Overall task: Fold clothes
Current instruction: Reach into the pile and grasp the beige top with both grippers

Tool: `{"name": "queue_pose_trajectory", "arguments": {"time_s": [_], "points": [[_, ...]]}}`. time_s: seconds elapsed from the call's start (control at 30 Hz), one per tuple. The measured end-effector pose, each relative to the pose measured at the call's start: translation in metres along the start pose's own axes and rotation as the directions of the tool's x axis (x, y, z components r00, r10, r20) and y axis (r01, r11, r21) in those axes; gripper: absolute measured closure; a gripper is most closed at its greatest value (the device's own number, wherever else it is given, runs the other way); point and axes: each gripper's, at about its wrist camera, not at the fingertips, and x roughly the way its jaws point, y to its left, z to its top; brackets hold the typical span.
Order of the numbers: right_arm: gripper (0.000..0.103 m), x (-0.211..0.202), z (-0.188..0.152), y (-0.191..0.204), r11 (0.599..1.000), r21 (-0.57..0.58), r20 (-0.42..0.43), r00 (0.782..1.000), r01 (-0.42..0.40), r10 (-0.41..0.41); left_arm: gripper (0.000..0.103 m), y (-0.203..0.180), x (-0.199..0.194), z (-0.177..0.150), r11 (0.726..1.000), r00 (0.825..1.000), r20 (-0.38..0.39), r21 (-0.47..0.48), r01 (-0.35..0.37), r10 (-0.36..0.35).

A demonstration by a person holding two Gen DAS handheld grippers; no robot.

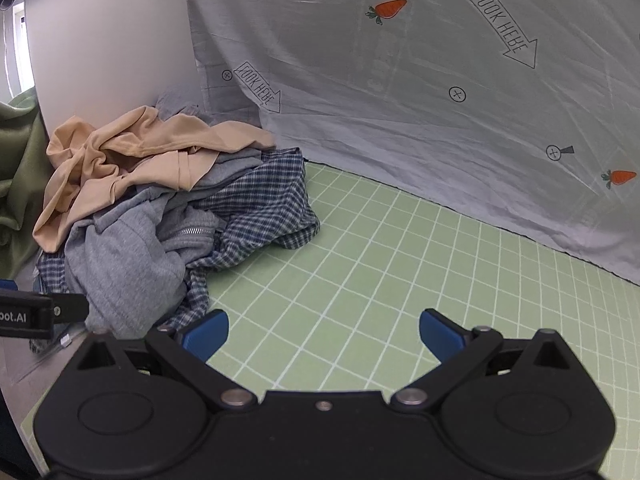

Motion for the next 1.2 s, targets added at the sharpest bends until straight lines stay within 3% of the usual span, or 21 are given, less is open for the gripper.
{"name": "queue_pose_trajectory", "arguments": {"time_s": [0.33, 0.5, 0.6, 0.77, 0.9, 0.97, 1.0, 1.03, 1.2], "points": [[0.002, 0.097, 0.082, 0.036, 0.996, -0.069, 0.017, 0.998, -0.057, 0.058, 0.0, 0.084, 0.064, 0.068, 0.976, 0.992, -0.016, -0.179, -0.126, 0.125], [0.014, 0.152, 0.112, 0.07, 0.984, -0.153, 0.022, 0.995, -0.088, 0.092, 0.003, 0.11, 0.094, 0.092, 0.963, 0.987, -0.018, -0.215, -0.161, 0.161], [0.023, 0.178, 0.126, 0.089, 0.975, -0.187, 0.037, 0.992, -0.116, 0.125, 0.01, 0.119, 0.107, 0.1, 0.957, 0.985, -0.021, -0.236, -0.17, 0.17], [0.045, 0.211, 0.136, 0.117, 0.952, -0.278, 0.056, 0.987, -0.127, 0.148, 0.037, 0.131, 0.123, 0.103, 0.946, 0.984, -0.042, -0.269, -0.18, 0.175], [0.059, 0.218, 0.14, 0.126, 0.94, -0.32, 0.096, 0.984, -0.114, 0.152, 0.051, 0.134, 0.127, 0.1, 0.948, 0.987, -0.049, -0.273, -0.163, 0.155], [0.077, 0.221, 0.142, 0.128, 0.937, -0.324, 0.097, 0.98, -0.132, 0.172, 0.066, 0.131, 0.125, 0.099, 0.955, 0.985, -0.043, -0.242, -0.171, 0.165], [0.093, 0.221, 0.143, 0.128, 0.938, -0.321, 0.102, 0.98, -0.133, 0.174, 0.071, 0.13, 0.124, 0.099, 0.958, 0.984, -0.039, -0.226, -0.176, 0.172], [0.1, 0.22, 0.143, 0.128, 0.941, -0.312, 0.111, 0.979, -0.129, 0.171, 0.079, 0.128, 0.122, 0.099, 0.961, 0.983, -0.036, -0.21, -0.182, 0.178], [0.1, 0.21, 0.142, 0.111, 0.969, -0.208, 0.148, 0.975, -0.134, 0.166, 0.096, 0.127, 0.108, 0.094, 0.965, 0.984, -0.006, -0.19, -0.178, 0.18]]}}
